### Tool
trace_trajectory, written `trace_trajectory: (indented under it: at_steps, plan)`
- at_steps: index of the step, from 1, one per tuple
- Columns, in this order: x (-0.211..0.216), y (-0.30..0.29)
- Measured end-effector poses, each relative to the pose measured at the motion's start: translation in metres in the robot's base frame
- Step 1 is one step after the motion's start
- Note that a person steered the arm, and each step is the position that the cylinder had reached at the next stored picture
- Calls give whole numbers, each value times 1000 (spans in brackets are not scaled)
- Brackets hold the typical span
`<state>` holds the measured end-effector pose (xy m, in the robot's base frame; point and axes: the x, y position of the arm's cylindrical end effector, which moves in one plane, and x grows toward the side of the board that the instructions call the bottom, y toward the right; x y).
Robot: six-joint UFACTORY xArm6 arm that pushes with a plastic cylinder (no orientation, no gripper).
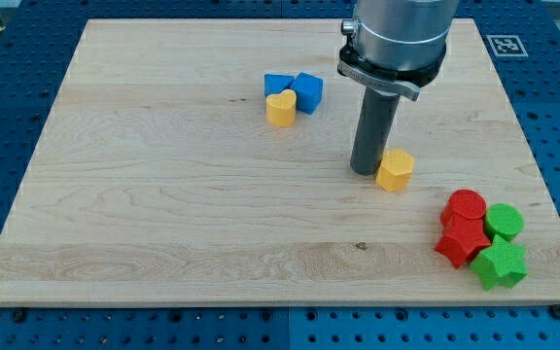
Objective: Push the yellow hexagon to the red blocks
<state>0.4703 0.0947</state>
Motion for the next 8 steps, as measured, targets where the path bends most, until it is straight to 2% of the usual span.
trace_trajectory:
  at_steps: [2, 8]
  plan:
    - [-29, 25]
    - [-10, 49]
